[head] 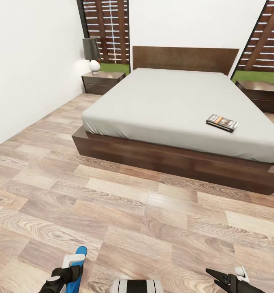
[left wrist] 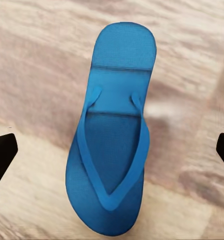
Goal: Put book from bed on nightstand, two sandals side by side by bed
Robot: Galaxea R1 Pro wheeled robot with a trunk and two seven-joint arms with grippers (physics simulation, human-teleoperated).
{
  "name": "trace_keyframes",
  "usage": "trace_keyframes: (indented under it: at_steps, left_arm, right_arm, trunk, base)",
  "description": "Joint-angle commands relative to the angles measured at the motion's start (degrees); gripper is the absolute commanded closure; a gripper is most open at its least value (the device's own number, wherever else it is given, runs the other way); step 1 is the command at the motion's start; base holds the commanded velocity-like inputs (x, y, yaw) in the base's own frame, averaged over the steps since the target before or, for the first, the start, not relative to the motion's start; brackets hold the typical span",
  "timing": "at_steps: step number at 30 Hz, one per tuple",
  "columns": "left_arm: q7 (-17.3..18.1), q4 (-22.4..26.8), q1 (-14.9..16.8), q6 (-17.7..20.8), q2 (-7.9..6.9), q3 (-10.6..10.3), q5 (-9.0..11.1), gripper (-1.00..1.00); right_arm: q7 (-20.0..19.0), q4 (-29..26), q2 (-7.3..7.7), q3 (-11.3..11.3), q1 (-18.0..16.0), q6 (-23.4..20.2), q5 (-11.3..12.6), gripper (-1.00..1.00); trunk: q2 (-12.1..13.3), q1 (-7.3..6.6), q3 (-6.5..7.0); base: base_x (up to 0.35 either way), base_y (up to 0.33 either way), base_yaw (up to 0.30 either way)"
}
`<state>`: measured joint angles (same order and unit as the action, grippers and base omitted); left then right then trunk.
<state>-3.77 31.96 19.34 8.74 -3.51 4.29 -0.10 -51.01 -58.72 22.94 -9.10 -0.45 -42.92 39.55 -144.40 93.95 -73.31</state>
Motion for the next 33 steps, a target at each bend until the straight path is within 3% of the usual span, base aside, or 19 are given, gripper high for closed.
trace_keyframes:
  at_steps: [1,8,33]
  left_arm:
    - [-0.1,0.12,-0.01,-0.67,0.01,0.06,0.0,-1.0]
    - [-0.06,0.12,-0.01,-2.37,0.08,0.0,-0.06,-1.0]
    - [-0.1,0.03,-0.01,-2.32,0.17,-0.25,-0.07,-1.0]
  right_arm:
    - [-0.06,0.0,0.0,-0.03,-0.03,-0.33,0.18,-1.0]
    - [-0.06,0.0,0.0,-0.03,-0.03,-0.33,0.19,-1.0]
    - [-0.06,0.0,0.01,-0.02,-0.02,-0.33,0.19,-1.0]
  trunk:
    - [-0.02,-0.01,-0.04]
    - [-0.02,-0.01,-0.04]
    - [-0.35,0.63,-5.58]
  base:
    - [0.0,0.0,0.0]
    - [0.0,0.0,0.0]
    - [0.0,0.0,0.0]
